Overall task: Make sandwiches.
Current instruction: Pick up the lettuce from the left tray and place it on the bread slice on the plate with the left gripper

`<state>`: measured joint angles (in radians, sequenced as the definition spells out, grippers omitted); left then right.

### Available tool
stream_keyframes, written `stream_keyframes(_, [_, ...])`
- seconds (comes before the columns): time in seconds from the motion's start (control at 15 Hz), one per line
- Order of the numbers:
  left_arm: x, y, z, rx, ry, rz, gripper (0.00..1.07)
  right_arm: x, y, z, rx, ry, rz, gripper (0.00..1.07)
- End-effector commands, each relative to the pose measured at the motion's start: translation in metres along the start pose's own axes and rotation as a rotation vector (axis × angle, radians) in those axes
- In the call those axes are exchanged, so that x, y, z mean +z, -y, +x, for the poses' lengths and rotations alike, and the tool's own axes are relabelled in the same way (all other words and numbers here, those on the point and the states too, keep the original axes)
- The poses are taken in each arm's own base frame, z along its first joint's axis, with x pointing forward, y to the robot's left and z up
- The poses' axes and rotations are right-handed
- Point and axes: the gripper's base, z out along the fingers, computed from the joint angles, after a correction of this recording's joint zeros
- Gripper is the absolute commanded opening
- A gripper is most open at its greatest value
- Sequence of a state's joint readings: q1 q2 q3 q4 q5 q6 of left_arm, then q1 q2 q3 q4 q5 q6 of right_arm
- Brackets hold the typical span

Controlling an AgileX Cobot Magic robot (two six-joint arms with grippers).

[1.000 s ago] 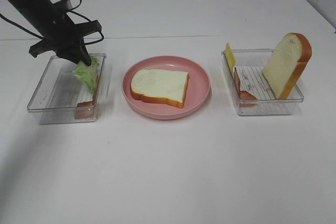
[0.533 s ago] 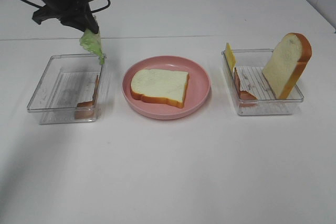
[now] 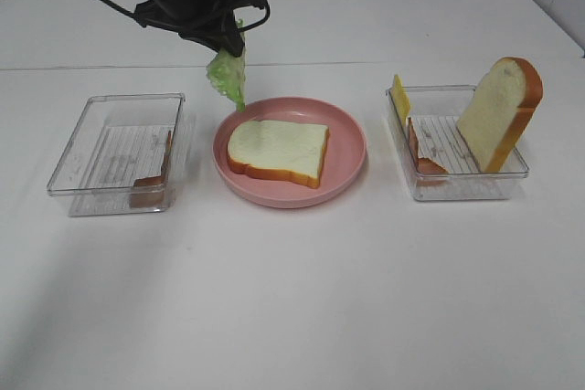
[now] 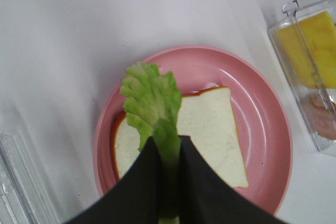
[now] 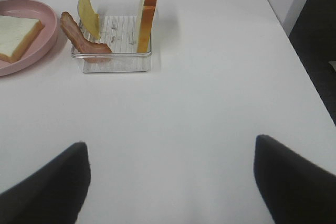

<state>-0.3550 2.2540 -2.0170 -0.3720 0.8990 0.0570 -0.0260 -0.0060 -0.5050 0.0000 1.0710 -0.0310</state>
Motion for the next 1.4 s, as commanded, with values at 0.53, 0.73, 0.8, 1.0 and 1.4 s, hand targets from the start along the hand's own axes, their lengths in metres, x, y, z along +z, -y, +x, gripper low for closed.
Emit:
stream_keyframes(0.53, [-0.004, 0.023, 0.004, -0.098, -0.060, 0.178, 0.00, -0.001, 0.000, 0.000, -0.001, 0.025, 0.008, 0.81])
stream_keyframes(0.73, [0.000, 0.030, 0.004, -0.135, -0.046, 0.253, 0.00, -0.001, 0.000, 0.000, -0.001, 0.025, 0.008, 0.81])
stream_keyframes(0.8, [0.009, 0.033, 0.006, -0.146, -0.059, 0.294, 0.00, -0.001, 0.000, 0.000, -0.001, 0.025, 0.008, 0.81])
stream_keyframes(1.0, [0.037, 0.041, 0.016, -0.153, -0.093, 0.381, 0.00, -0.001, 0.000, 0.000, -0.001, 0.025, 0.008, 0.81])
stream_keyframes(1.4, [0.066, 0.018, 0.026, -0.127, -0.128, 0.316, 0.00, -0.001, 0.000, 0.000, -0.001, 0.025, 0.008, 0.81])
